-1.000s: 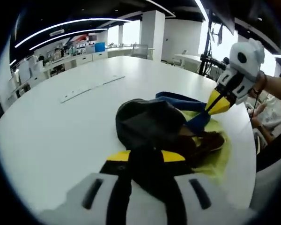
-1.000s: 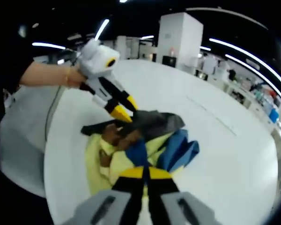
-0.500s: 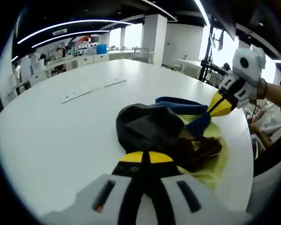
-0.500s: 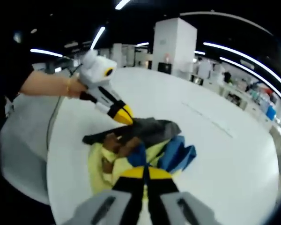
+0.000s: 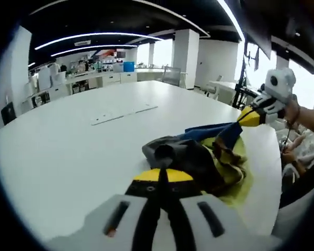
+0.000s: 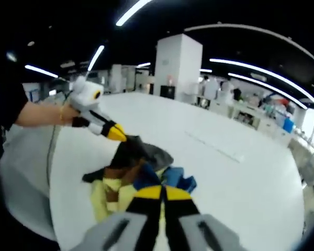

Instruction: Fold the garment on the visible template until the final outline fits inside the template.

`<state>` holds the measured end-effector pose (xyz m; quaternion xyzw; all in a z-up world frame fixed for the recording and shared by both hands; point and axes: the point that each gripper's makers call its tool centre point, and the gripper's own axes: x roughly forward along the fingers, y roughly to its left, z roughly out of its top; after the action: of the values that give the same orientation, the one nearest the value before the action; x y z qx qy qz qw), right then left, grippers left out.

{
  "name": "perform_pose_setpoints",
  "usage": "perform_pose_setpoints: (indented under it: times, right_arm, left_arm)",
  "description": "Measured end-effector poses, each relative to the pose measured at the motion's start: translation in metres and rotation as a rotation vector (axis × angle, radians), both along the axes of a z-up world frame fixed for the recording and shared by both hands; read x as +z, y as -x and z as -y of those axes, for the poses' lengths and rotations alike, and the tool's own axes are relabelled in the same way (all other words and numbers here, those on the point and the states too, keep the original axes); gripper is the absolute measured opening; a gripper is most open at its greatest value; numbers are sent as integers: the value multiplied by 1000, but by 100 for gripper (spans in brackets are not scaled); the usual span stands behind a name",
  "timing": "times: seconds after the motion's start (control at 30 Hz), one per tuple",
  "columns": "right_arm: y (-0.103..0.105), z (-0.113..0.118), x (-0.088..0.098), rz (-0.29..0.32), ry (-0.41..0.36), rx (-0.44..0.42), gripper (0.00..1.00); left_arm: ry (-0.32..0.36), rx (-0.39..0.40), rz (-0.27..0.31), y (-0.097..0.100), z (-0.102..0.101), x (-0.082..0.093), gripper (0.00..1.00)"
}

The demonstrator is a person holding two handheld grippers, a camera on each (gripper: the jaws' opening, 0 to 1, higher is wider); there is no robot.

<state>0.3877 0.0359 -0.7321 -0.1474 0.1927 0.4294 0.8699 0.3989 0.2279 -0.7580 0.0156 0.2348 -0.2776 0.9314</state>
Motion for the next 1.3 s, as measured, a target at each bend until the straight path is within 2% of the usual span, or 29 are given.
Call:
perform_pose_setpoints:
  times: [0.37, 0.63, 0.8, 1.1, 1.3]
  right_arm:
    - [-16, 19, 26, 70, -28, -89, 0]
    - [-21, 30, 25, 77, -6, -125, 0]
    - [-25, 41, 33, 89, -18, -161, 0]
    - [-31, 50, 40, 65, -75, -220, 0]
    - [-38, 52, 31, 18, -94, -260, 0]
  left_arm:
    - [21, 116, 23, 14, -38, 15, 0]
    - [32, 172, 30, 26, -65, 17, 0]
    - [7, 237, 30, 35, -84, 19, 0]
    - [6, 338, 23, 45, -124, 23, 0]
    - [-27, 378, 8, 55, -142, 23, 0]
